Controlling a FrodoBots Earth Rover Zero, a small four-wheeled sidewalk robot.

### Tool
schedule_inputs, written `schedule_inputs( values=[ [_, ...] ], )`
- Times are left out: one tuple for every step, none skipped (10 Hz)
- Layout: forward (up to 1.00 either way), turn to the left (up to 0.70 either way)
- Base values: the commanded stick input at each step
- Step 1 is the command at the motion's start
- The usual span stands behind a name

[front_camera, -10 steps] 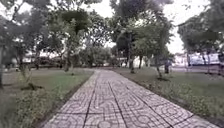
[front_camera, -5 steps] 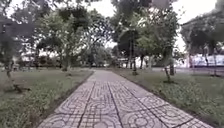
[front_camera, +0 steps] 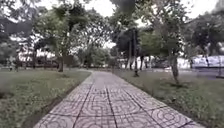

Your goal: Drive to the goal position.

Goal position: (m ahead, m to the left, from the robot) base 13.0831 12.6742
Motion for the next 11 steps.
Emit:
schedule_inputs(
  values=[
    [1.00,-0.27],
    [1.00,-0.27],
    [1.00,-0.27],
    [1.00,-0.27],
    [1.00,-0.27],
    [1.00,-0.14],
    [1.00,0.00],
    [1.00,0.00],
    [1.00,0.23],
    [1.00,0.27],
    [1.00,0.21]
  ],
)
